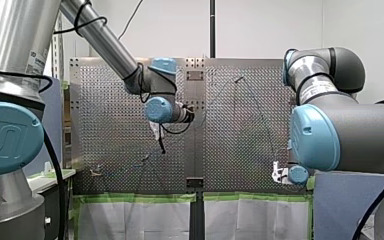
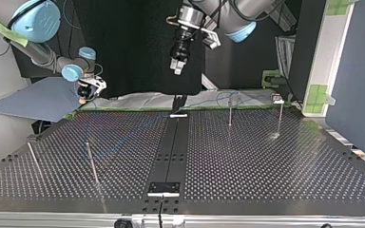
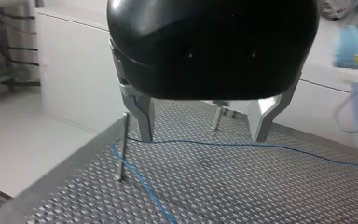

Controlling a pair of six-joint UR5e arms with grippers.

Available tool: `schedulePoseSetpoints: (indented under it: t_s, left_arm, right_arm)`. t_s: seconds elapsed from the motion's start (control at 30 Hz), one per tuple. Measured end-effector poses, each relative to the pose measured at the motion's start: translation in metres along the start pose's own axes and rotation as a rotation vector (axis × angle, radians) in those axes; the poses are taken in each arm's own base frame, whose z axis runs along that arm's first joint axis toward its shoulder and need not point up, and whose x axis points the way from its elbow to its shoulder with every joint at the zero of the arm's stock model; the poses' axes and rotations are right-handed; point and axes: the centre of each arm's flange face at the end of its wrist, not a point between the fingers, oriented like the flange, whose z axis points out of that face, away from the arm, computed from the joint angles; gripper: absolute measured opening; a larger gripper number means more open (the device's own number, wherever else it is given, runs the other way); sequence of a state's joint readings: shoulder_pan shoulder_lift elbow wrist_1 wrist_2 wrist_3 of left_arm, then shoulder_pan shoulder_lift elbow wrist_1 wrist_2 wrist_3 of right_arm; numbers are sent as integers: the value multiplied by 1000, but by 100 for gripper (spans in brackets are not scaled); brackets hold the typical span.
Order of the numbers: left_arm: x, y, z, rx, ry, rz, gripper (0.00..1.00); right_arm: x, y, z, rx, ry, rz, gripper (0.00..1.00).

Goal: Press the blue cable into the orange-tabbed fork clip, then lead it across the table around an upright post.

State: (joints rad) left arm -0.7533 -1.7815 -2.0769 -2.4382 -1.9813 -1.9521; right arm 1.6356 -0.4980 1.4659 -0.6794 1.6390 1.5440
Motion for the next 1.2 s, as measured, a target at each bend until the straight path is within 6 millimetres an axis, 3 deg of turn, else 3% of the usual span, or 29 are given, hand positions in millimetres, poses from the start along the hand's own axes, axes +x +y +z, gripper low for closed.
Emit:
schedulePoseSetpoints:
  t_s: [0.63,1.0,1.2]
  left_arm:
    - [40,58,-46,-69,56,148,100]
    - [71,109,-50,-112,102,250,100]
    - [75,118,-46,-127,104,268,100]
  right_arm:
    - [1,-5,0,8,2,-5,0]
    - [0,-12,-2,27,1,0,0]
    - [0,-14,-3,29,-3,2,0]
